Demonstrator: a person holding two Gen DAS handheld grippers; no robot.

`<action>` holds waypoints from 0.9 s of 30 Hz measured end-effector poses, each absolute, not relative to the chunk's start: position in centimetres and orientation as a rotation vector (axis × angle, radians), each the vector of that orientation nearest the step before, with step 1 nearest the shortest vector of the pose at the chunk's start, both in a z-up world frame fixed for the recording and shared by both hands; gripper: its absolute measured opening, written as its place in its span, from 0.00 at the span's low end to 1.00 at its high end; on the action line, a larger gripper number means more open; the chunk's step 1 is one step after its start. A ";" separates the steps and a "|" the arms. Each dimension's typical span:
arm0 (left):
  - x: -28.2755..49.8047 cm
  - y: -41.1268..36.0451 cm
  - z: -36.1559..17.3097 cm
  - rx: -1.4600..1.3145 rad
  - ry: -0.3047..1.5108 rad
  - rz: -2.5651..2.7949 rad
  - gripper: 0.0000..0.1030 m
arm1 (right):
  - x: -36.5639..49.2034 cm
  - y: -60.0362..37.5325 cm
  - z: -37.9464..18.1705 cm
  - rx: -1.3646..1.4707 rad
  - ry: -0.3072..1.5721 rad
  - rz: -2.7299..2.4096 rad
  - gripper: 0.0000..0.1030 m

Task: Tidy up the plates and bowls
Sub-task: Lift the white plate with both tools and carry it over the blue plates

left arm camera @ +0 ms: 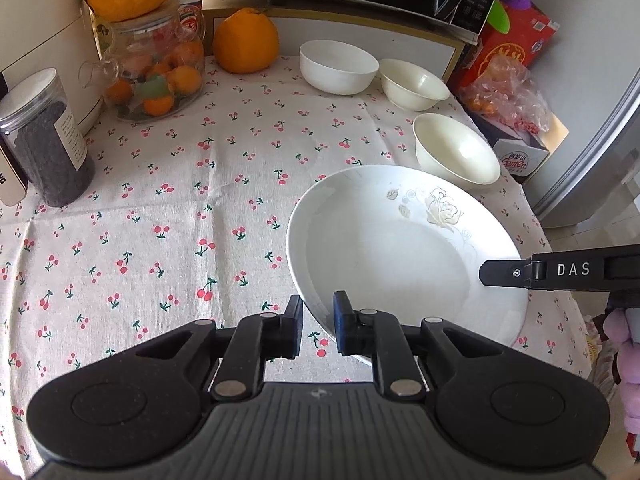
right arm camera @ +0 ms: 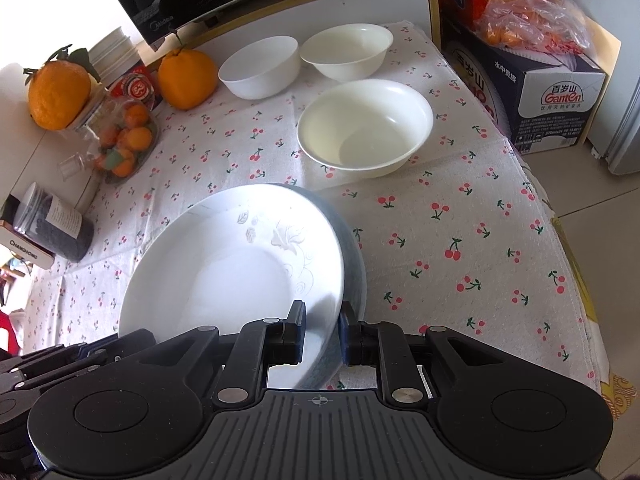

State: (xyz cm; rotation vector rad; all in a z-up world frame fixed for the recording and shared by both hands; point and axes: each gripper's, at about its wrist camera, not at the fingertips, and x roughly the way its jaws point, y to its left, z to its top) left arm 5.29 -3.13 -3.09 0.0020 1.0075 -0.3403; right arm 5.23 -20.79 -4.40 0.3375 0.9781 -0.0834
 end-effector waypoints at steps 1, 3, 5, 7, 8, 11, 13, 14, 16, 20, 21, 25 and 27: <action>5.2 -3.2 -3.0 0.011 1.005 -0.339 0.14 | 5.2 -20.8 -4.4 0.333 0.979 -0.081 0.18; 5.1 -3.4 -3.0 0.030 0.999 -0.338 0.14 | 5.2 -20.8 -4.3 0.328 0.979 -0.075 0.18; 5.2 -3.4 -3.0 0.037 0.997 -0.339 0.14 | 5.2 -20.8 -4.3 0.328 0.981 -0.070 0.18; 5.2 -3.3 -3.0 0.040 0.997 -0.340 0.14 | 5.1 -20.8 -4.2 0.323 0.982 -0.067 0.18; 5.2 -3.3 -3.0 0.042 0.998 -0.340 0.14 | 5.1 -20.8 -4.2 0.319 0.982 -0.065 0.18; 5.1 -3.4 -2.9 0.052 0.996 -0.340 0.14 | 5.0 -20.7 -4.0 0.314 0.986 -0.059 0.18; 5.1 -3.4 -2.9 0.054 0.998 -0.341 0.14 | 5.0 -20.8 -4.0 0.313 0.987 -0.055 0.18; 5.1 -3.4 -2.9 0.055 0.998 -0.342 0.14 | 5.0 -20.9 -3.9 0.315 0.988 -0.054 0.18; 5.1 -3.5 -2.9 0.059 0.999 -0.344 0.14 | 4.9 -20.9 -3.9 0.314 0.992 -0.054 0.18; 5.0 -3.6 -2.9 0.067 1.000 -0.345 0.14 | 4.8 -21.1 -3.9 0.320 0.992 -0.050 0.18; 5.0 -3.6 -2.9 0.068 1.000 -0.345 0.14 | 4.8 -21.1 -3.9 0.318 0.993 -0.049 0.18; 5.0 -3.8 -2.9 0.074 1.001 -0.357 0.15 | 4.9 -21.0 -4.0 0.279 1.006 -0.063 0.19; 4.9 -4.0 -2.8 0.096 0.993 -0.358 0.15 | 5.0 -21.1 -4.1 0.281 1.007 -0.058 0.19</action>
